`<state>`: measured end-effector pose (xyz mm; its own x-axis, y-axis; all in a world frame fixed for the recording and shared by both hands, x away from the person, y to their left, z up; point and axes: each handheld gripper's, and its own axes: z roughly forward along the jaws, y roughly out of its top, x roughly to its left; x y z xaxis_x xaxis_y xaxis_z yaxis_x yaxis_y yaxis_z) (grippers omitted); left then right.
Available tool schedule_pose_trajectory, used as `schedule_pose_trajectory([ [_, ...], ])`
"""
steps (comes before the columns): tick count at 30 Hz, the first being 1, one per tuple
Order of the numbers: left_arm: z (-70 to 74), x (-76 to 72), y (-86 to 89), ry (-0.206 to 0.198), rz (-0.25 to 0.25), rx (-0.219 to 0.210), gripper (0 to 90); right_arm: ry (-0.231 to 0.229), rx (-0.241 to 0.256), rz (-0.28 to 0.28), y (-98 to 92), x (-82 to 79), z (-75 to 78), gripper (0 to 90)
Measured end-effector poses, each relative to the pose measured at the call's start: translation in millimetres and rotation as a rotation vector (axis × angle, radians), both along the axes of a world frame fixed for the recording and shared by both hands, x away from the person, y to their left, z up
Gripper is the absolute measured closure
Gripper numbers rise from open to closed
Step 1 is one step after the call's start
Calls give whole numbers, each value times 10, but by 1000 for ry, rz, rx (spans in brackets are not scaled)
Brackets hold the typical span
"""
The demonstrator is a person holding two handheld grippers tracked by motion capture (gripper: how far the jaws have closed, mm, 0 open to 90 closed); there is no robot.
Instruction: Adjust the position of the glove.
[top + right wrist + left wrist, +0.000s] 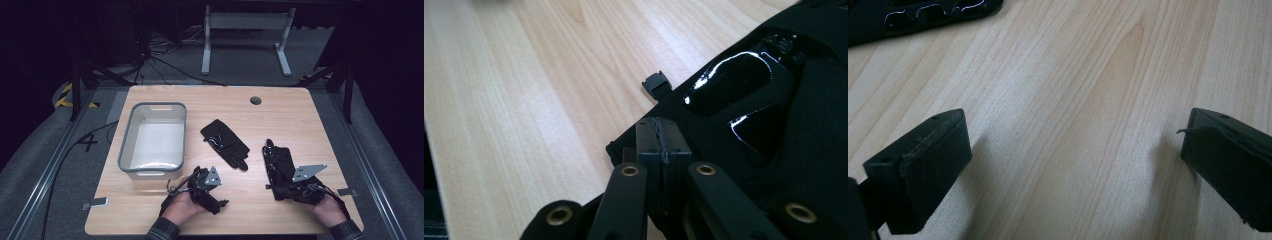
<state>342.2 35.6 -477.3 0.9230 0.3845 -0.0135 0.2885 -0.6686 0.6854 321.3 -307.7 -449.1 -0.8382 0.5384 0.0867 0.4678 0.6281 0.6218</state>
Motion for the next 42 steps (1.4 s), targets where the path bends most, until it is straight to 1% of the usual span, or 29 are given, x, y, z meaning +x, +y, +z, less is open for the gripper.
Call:
schedule_pose_trajectory([
  [2, 0, 0, 0, 1, 0, 0, 0, 3, 2, 10, 16, -35, -2, 900],
  [5, 0, -1, 0, 1, 1, 0, 0, 15, 18, 29, 45, -97, -12, 900],
  [9, 0, -1, 0, 2, 0, 0, 0, 15, 16, 43, 72, -154, -12, 900],
  [11, 0, 0, 0, 1, -1, 0, 0, 3, 27, 43, 72, -169, 7, 900],
  [12, 0, 0, 0, 1, -1, -1, 0, -4, 49, 41, 54, -156, 33, 900],
  [13, 0, 0, 0, 2, -1, 0, 0, -12, 59, 39, 41, -138, 48, 900],
  [15, -1, -1, 0, 2, 0, -1, 0, -27, 67, 20, 5, -82, 87, 900],
  [17, -1, 0, 0, 1, -1, -1, 0, -40, 74, -6, -41, 10, 115, 900],
  [19, 0, 0, 0, 2, 0, 0, 0, -51, 71, -27, -75, 105, 133, 900],
  [20, 0, 0, 0, 3, -1, 0, 0, -53, 79, -44, -101, 192, 148, 900],
  [21, 0, 0, 0, 3, -1, 0, 0, -53, 79, -44, -101, 192, 148, 900],
  [25, 0, 0, 0, 2, -1, 0, 0, -66, 86, -78, -145, 348, 176, 900],
  [29, 1, 0, 0, 2, -1, 0, 0, -65, 72, -106, -175, 467, 160, 900],
  [32, 0, 1, 0, 2, -2, 0, 0, -61, 60, -119, -182, 527, 121, 900],
  [33, 0, 1, 0, 2, -2, 0, 0, -55, 51, -122, -175, 541, 102, 900],
  [34, 0, 1, 0, 2, -2, 0, 0, -50, 25, -121, -155, 558, 64, 900],
  [35, 0, 1, 0, 2, -2, 0, 0, -50, 25, -121, -155, 558, 64, 900],
  [36, 0, 1, 0, 2, -2, 0, 0, -48, 12, -119, -142, 563, 39, 900],
  [37, 0, 1, 0, 2, -2, 0, 0, -50, 16, -117, -134, 558, 26, 900],
  [40, 0, 1, 0, 2, -2, 0, 0, -64, 2, -113, -126, 535, 23, 900],
  [42, 3, 0, 0, 4, -2, 2, 0, -60, 3, -106, -133, 514, 22, 900],
])
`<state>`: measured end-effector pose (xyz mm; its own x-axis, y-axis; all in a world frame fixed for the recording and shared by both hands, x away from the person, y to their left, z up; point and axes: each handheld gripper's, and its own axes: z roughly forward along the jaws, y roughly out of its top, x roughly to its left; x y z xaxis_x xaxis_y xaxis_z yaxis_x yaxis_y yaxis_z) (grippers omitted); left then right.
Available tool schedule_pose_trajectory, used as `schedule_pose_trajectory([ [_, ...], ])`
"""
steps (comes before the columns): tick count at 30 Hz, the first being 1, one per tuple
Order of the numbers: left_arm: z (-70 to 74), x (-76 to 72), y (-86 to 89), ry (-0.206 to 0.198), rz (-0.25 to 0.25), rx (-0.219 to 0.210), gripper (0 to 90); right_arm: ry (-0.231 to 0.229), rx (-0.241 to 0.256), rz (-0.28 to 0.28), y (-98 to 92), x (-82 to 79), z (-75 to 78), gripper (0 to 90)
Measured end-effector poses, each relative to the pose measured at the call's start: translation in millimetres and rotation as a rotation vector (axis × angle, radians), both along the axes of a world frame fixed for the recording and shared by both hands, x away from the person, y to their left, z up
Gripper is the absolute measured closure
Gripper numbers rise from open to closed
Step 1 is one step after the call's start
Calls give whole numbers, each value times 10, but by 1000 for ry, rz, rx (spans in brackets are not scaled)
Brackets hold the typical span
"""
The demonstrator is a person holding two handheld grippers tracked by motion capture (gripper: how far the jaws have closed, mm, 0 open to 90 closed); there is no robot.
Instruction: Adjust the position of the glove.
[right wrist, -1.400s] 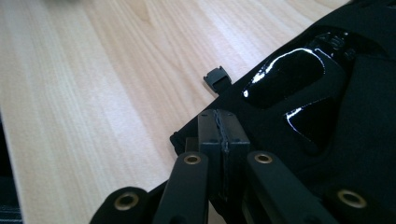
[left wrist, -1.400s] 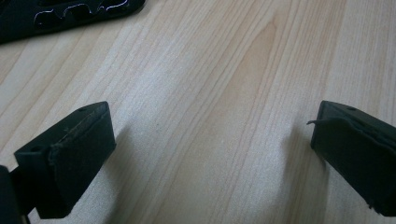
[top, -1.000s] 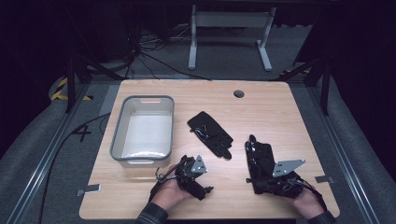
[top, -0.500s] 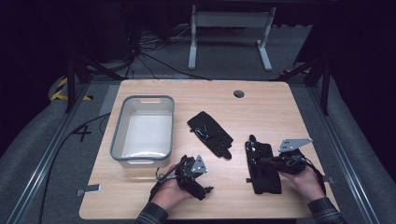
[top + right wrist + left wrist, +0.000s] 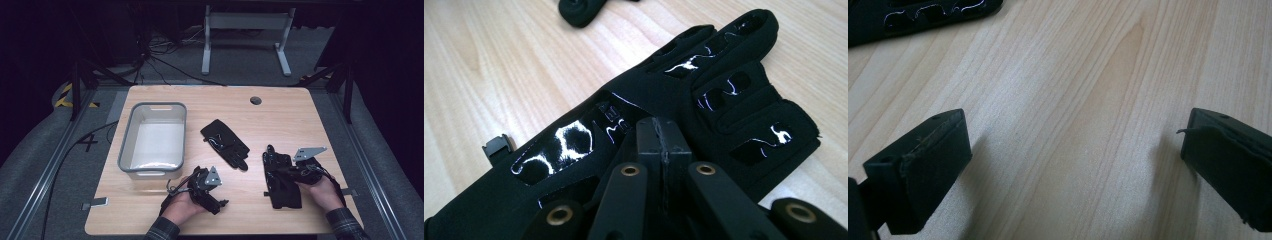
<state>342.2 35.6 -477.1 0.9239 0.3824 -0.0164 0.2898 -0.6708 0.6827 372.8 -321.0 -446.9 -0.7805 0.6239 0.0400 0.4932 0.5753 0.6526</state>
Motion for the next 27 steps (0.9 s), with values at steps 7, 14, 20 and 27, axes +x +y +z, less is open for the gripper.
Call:
schedule_pose_trajectory([
  [7, -2, -1, 0, -1, 1, -2, 0, 18, 19, 25, -90, -115, -9, 900],
  [14, -2, 0, 0, -2, 1, -2, 0, 24, 15, 12, -146, -333, -6, 900],
  [20, -3, 2, 0, -6, 4, -3, 0, 14, 1, -5, -144, -475, -4, 900],
  [27, 43, 3, -11, 6, 35, 17, 39, 22, 19, 3, -166, -471, -4, 900],
])
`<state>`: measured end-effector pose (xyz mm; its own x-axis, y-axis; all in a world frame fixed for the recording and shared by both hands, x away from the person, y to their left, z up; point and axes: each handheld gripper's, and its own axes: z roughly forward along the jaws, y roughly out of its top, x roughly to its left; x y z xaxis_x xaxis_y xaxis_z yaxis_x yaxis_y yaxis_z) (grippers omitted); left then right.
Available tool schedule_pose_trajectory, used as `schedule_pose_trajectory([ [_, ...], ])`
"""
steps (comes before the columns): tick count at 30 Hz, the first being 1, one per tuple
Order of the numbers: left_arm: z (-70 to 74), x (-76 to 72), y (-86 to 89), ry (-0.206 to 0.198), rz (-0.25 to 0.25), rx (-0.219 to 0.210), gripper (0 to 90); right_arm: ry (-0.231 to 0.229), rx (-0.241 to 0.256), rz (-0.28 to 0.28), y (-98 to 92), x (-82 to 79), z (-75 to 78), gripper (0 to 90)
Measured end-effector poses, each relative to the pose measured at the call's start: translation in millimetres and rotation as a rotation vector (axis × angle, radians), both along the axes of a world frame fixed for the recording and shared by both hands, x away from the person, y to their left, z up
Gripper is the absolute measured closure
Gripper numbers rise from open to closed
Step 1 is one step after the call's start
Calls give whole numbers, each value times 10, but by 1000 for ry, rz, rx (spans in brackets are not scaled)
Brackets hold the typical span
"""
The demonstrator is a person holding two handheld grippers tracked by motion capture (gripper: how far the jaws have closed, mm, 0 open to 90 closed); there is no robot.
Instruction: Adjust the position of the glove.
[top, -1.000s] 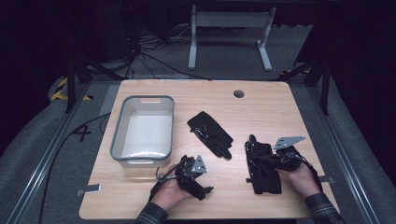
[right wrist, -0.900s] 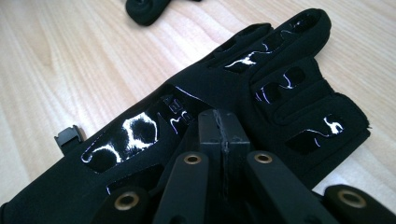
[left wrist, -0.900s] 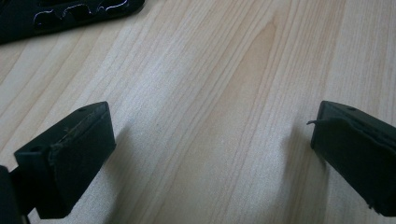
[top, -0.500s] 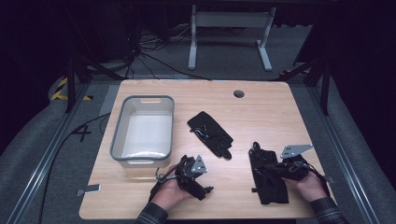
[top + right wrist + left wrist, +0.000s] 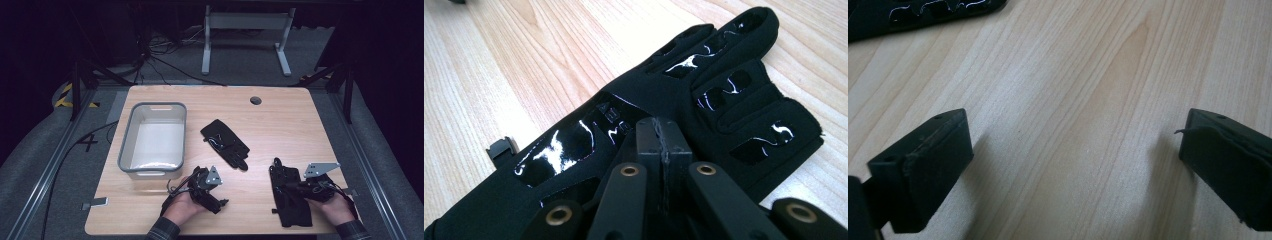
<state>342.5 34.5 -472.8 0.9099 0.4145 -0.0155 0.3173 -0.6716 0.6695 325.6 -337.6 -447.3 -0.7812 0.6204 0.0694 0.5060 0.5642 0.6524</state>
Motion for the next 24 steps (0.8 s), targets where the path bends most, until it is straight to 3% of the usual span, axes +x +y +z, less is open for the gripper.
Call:
schedule_pose_trajectory([
  [2, 14, 11, 6, 15, 4, -6, 65, 0, 3, 2, -6, 4, 2, 890],
  [7, 53, 39, 4, 26, 20, -20, 98, -33, 53, -14, -60, 9, 55, 719],
  [11, 102, 73, -18, 24, 43, -31, 165, -50, 63, -33, -106, 16, 62, 582],
  [14, 145, 124, -27, 30, 54, -45, 284, -71, 64, -66, -169, 20, 75, 472],
  [15, 175, 146, -44, 21, 54, -45, 369, -78, 64, -87, -233, 31, 68, 419],
  [18, 203, 163, -68, 14, 60, -49, 512, -80, 60, -115, -323, 43, 48, 381],
  [19, 221, 173, -85, 9, 63, -51, 512, -81, 60, -128, -357, 44, 38, 355],
  [21, 233, 208, -107, 22, 73, -36, 618, -85, 64, -163, -474, 48, 8, 328],
  [22, 239, 225, -123, 22, 82, -28, 714, -97, 57, -185, -550, 55, -11, 307],
  [23, 248, 248, -138, 21, 91, -29, 714, -97, 57, -185, -550, 55, -11, 307],
  [24, 265, 274, -150, 25, 101, -22, 776, -93, 58, -199, -592, 62, -21, 299],
])
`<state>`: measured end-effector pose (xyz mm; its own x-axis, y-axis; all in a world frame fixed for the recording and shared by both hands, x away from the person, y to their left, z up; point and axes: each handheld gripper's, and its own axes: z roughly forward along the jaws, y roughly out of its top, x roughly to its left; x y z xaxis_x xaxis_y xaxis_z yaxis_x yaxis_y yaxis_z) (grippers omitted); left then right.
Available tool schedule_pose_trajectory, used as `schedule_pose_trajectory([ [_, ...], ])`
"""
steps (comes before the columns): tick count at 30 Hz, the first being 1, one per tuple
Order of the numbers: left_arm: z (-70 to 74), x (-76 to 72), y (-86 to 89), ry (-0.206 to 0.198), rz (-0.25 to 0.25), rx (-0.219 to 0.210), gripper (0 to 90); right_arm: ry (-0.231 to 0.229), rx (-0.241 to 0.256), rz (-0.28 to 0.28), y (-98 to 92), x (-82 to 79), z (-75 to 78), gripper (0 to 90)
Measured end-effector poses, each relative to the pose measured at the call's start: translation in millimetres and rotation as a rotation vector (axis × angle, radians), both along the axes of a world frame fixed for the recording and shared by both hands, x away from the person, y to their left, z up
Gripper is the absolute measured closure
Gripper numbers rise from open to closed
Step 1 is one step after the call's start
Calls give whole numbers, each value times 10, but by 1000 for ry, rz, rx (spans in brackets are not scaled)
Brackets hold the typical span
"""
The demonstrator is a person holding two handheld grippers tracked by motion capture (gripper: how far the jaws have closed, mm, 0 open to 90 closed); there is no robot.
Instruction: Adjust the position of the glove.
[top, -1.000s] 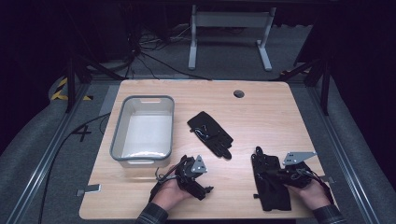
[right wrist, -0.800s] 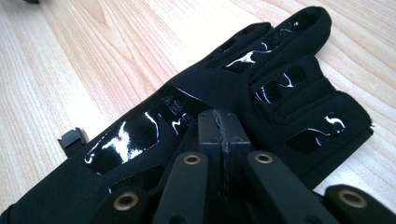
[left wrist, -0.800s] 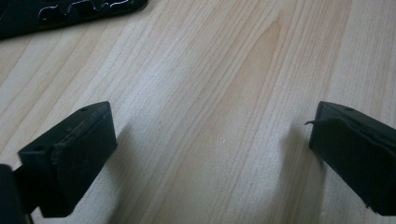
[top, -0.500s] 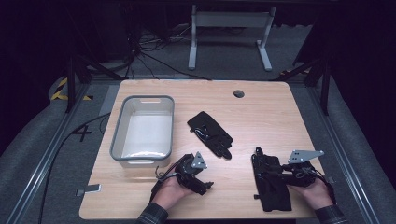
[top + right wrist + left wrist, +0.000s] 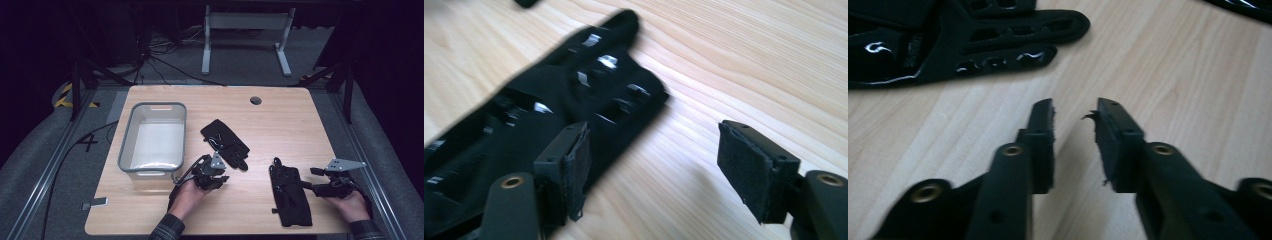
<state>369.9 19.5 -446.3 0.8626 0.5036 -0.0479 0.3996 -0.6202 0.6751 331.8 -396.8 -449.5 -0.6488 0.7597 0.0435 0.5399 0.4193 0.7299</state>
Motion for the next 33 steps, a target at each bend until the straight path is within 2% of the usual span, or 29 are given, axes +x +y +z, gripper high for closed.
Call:
schedule_pose_trajectory([
  [2, 35, 68, -30, -2, 24, 0, 882, 1, -2, -32, -90, 15, -22, 284],
  [3, 49, 103, -47, -2, 34, 7, 895, 2, -7, -44, -124, 20, -31, 275],
  [7, 70, 239, -145, -21, 71, 19, 896, 0, -6, -79, -218, 42, -61, 250],
  [9, 77, 309, -202, -40, 90, 30, 896, 1, -15, -90, -234, 54, -81, 240],
  [10, 79, 369, -234, -59, 114, 22, 896, 4, -24, -99, -233, 60, -100, 236],
  [12, 74, 409, -258, -58, 123, 35, 896, 7, -28, -100, -232, 63, -110, 229],
  [13, 65, 454, -287, -71, 138, 50, 896, 0, -33, -104, -228, 62, -115, 227],
  [15, 55, 531, -312, -78, 162, 50, 895, -2, -33, -100, -226, 62, -117, 225],
  [16, 37, 562, -325, -82, 170, 61, 896, -3, -34, -99, -225, 60, -119, 224],
  [17, -15, 604, -351, -83, 182, 98, 895, -5, -36, -99, -225, 58, -120, 223],
  [22, -43, 632, -348, -74, 187, 97, 895, -12, -39, -93, -224, 57, -126, 222],
  [24, -45, 622, -346, -58, 183, 85, 896, -14, -39, -91, -225, 57, -128, 222],
  [28, -39, 523, -398, 0, 140, 52, 895, -18, -46, -91, -217, 53, -131, 221],
  [33, -24, 398, -474, 15, 101, 64, 895, -20, -48, -90, -214, 49, -133, 219],
])
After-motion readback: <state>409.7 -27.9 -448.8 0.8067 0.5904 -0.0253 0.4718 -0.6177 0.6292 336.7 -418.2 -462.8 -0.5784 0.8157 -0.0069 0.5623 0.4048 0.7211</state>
